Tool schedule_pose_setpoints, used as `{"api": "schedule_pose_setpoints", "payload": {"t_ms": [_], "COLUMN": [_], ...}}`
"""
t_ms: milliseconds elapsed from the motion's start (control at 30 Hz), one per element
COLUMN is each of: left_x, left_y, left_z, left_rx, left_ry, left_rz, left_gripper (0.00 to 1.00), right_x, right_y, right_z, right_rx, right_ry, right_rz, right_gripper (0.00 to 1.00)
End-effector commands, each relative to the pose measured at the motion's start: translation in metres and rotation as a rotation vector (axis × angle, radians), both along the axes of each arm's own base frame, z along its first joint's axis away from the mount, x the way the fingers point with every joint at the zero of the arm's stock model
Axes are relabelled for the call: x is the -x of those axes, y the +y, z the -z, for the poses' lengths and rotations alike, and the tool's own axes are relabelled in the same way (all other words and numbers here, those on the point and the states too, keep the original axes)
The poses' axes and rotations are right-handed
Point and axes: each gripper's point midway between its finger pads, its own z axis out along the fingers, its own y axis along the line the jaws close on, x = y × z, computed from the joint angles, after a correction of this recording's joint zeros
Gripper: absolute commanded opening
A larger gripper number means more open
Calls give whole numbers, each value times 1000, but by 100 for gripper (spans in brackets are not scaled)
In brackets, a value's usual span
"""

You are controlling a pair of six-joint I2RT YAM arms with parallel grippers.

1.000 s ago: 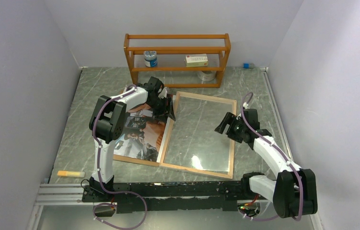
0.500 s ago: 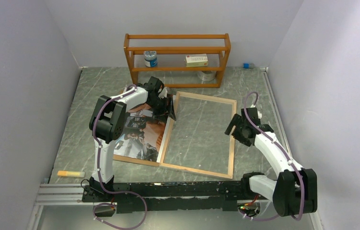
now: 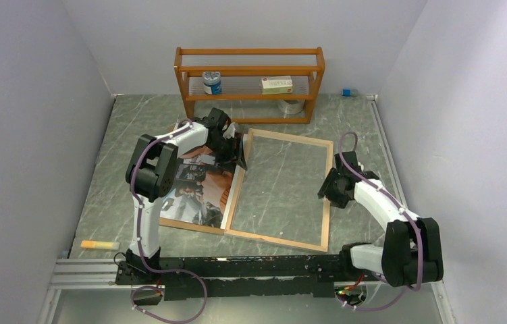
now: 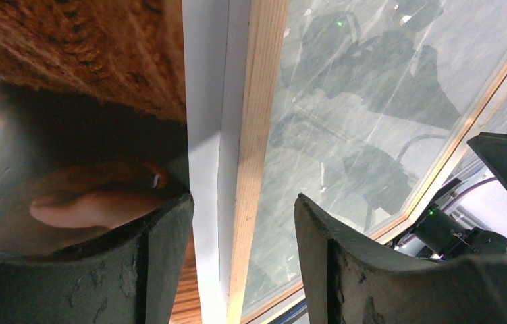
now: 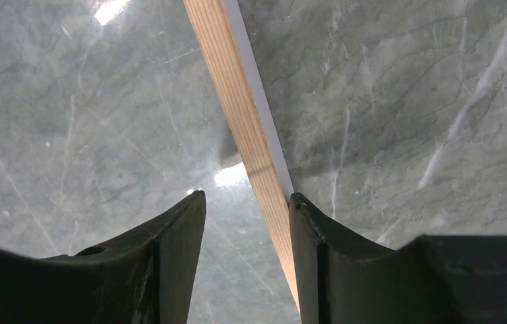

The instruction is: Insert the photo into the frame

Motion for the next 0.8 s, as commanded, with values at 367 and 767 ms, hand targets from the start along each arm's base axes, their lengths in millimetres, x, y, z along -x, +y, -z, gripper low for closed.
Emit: {"api": "schedule_pose_setpoints", "payload": {"t_ms": [367, 767], "left_x": [28, 48], "left_y": [0, -43], "left_z": [11, -21], "left_rx": [30, 280], "left_ry": [78, 88], "left_rz": [33, 179], "left_gripper": [54, 56], "right_x": [-6, -63], "right_y": [23, 21], "right_z": [-6, -29], "right_rx": [-130, -156], "right_ry": [-34, -144], "right_rz": [-13, -43], "right_gripper": [67, 61]}}
